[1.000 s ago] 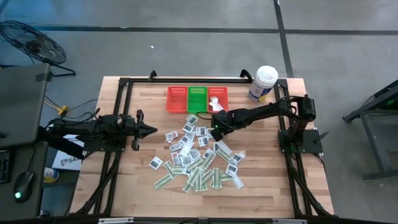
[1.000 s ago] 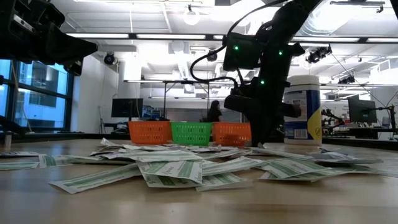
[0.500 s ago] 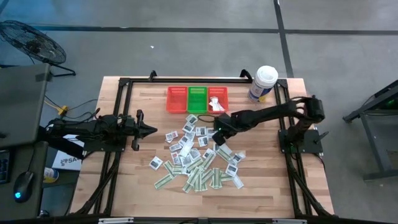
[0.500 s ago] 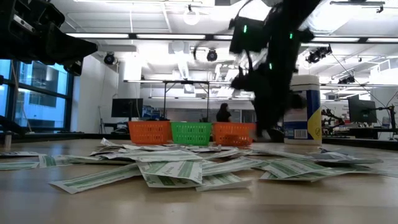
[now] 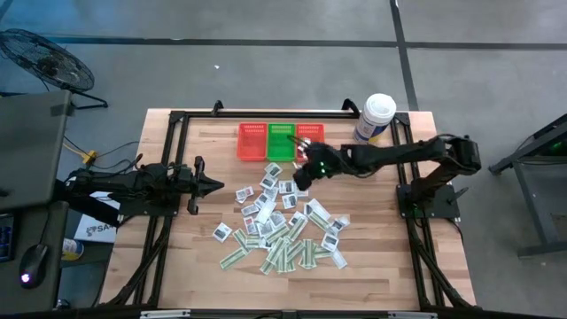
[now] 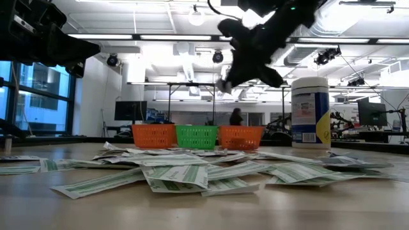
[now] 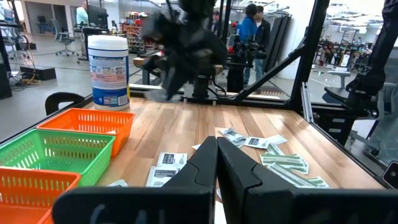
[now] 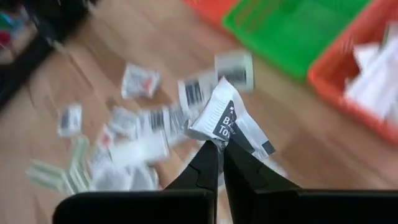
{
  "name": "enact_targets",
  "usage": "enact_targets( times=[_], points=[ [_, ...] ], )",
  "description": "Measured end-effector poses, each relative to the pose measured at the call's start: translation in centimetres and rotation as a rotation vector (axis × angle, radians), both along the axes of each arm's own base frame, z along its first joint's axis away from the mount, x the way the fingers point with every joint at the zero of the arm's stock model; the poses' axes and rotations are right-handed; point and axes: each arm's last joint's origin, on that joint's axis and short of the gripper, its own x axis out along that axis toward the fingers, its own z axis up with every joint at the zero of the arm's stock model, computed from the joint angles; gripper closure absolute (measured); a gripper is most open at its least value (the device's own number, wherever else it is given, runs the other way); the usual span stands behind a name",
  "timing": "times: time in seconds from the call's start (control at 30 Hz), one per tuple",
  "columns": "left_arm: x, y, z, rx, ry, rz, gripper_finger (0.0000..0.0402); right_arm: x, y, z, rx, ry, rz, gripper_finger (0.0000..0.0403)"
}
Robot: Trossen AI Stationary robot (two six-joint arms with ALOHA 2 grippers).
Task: Pick & Place First Aid Supplies
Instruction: Put the towelette pack into the green bin
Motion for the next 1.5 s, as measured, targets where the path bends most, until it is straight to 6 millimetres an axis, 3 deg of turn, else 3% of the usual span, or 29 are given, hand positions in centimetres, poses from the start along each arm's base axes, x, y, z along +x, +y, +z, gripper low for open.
enact_targets(
  times=[0.27, 0.73, 1.1, 1.5],
  points=[
    [0.0, 0.0, 0.0, 0.0, 0.0, 0.0, 0.04, 3.0, -3.5, 1.4, -0.08, -0.037, 0.003, 0.0398],
    [0.0, 0.0, 0.0, 0.0, 0.0, 0.0, 0.04, 8.0, -8.4, 0.0, -0.098, -0.003, -0.038, 0.0397],
    [0.0, 0.0, 0.0, 0.0, 0.0, 0.0, 0.04, 8.2, -11.3, -4.5, 0.032, 0.122, -0.14, 0.0395],
    [0.0, 0.0, 0.0, 0.0, 0.0, 0.0, 0.04, 8.0, -11.3, -4.7, 0.031, 0.151, -0.149, 0.0336]
  ],
)
